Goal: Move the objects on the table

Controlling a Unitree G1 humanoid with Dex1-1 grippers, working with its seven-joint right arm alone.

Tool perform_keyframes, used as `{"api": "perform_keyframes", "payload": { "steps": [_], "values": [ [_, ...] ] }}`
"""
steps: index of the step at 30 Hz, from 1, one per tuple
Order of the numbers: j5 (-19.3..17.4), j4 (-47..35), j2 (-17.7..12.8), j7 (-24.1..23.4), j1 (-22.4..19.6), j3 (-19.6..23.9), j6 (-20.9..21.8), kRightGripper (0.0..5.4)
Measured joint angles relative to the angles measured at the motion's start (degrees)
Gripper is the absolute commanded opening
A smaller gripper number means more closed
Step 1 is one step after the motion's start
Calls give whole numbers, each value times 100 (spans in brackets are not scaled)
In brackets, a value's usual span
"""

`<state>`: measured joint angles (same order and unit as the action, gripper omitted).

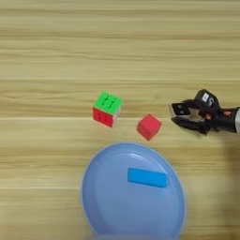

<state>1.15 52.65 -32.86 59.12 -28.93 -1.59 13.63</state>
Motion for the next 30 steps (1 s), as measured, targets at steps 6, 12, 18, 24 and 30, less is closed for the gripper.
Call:
{"api": "perform_keyframes", "payload": {
  "steps": [6,12,18,24,30],
  "values": [
    [-15,-6,30,-1,-4,6,31,443],
    [-321,-506,46,90,-14,241,53,515],
    [-1063,-1614,118,522,100,517,44,537],
    [-1491,-2771,141,836,535,558,-201,537],
    [-1731,-3576,135,1147,927,534,-543,537]
  ]
}}
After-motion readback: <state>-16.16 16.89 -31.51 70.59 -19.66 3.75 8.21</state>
